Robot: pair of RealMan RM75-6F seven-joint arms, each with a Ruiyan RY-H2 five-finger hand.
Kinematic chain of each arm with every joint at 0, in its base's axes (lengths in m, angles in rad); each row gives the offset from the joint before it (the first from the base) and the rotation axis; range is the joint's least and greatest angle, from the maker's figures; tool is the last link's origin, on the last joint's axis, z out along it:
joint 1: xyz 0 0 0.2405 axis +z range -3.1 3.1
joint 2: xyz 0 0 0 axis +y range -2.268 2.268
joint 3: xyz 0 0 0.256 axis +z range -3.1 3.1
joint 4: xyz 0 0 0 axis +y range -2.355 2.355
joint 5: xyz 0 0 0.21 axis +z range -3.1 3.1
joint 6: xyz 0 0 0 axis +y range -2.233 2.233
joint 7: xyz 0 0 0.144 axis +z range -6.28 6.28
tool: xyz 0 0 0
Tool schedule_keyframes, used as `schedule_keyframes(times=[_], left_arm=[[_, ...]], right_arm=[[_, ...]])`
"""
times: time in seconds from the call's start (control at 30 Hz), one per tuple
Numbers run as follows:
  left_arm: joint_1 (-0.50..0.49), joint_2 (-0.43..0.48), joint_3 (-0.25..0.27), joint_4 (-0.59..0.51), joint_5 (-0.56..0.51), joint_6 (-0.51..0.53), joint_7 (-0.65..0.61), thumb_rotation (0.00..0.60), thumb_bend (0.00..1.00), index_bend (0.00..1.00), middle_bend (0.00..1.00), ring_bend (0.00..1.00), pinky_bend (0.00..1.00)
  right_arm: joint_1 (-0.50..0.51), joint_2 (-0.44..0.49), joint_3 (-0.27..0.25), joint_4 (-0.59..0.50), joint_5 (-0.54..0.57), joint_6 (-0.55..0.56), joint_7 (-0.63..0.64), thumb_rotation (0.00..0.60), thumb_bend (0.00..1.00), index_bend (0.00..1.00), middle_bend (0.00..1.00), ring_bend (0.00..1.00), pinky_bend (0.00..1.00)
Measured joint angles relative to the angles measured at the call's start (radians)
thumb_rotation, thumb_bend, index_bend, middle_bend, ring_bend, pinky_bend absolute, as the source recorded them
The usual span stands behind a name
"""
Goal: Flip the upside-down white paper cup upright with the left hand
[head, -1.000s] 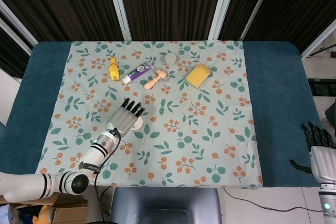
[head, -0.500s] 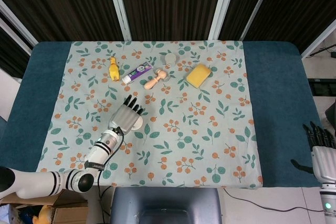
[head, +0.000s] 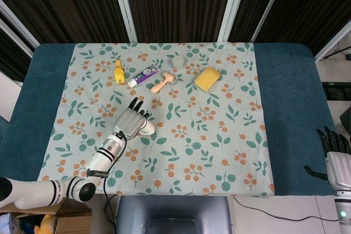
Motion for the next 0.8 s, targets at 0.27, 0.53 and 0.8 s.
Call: schedule_keyframes(times=[0.27,0.53,0.8], left_arm=[[0.081,0.015,-0.094,-0.021,0.031,-0.046,-0.46,0.6,0.41,0.5,0.43,0.08,0.0],[0.188,-0.04,-0.148,0.113,0.175,-0.123,-0.996,0.6,0.4,0.5,0.44,0.05,0.0],[0.257,-0.2,-0.121,0.418,0.425,-0.058,-1.228,0.6,0.4,0.5,0.43,0.04,0.0]], right_arm=[[0.008,-0.004,-0.002,0.004,0.011,-0.032,0.016,0.6,0.02,0.0,0.0,0.0,0.0],[0.021,-0.01,0.001,0.022,0.034,-0.072,0.034,0.6,0.02,0.0,0.0,0.0,0.0],[0.027,-0.012,-0.001,0.033,0.038,-0.089,0.039,0.6,0.02,0.0,0.0,0.0,0.0]])
